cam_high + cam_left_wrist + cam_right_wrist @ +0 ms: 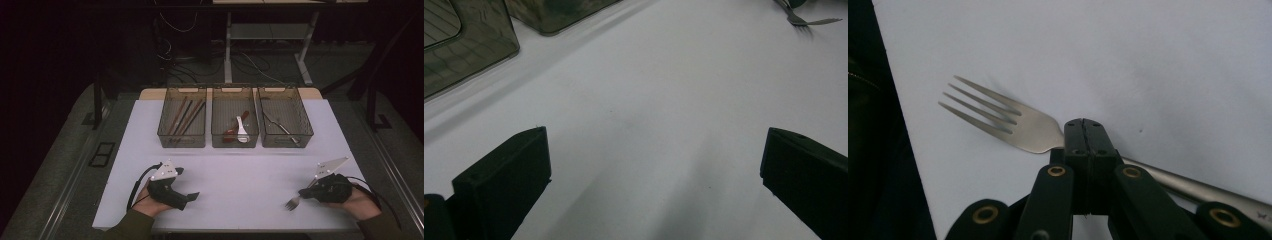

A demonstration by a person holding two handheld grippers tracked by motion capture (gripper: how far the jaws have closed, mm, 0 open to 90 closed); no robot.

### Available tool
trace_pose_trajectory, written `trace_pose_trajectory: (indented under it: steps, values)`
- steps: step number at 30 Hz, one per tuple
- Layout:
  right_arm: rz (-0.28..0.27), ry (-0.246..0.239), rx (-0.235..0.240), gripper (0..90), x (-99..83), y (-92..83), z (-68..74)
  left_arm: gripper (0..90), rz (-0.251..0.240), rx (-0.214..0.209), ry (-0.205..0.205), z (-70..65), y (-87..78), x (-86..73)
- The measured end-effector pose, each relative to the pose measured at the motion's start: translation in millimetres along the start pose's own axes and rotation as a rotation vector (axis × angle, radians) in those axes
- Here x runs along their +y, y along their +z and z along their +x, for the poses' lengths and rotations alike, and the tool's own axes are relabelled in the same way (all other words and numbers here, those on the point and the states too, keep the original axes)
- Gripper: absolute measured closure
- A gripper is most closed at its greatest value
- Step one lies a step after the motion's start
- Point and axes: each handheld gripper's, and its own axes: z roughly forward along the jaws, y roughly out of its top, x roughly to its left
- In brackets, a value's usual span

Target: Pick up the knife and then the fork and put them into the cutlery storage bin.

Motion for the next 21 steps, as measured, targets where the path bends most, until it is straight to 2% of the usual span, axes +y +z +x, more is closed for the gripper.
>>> trace_pose_trajectory:
  steps: [5, 12, 21]
  values:
    - [-0.01, -0.011, 0.008, 89.7, -0.8, 2.2, 1.2, 0.0, 0.002, -0.001, 0.0, -0.1, 0.0, -0.1]
    - [-0.032, -0.019, -0.006, 89.8, 4.4, 8.0, 2.2, 0.0, 0.003, 0.0, -0.001, -0.1, 0.6, -0.2]
    - [-0.062, -0.019, -0.036, 89.8, 20.6, 19.8, -8.4, 0.0, 0.004, 0.001, -0.001, 0.0, 1.4, -0.3]
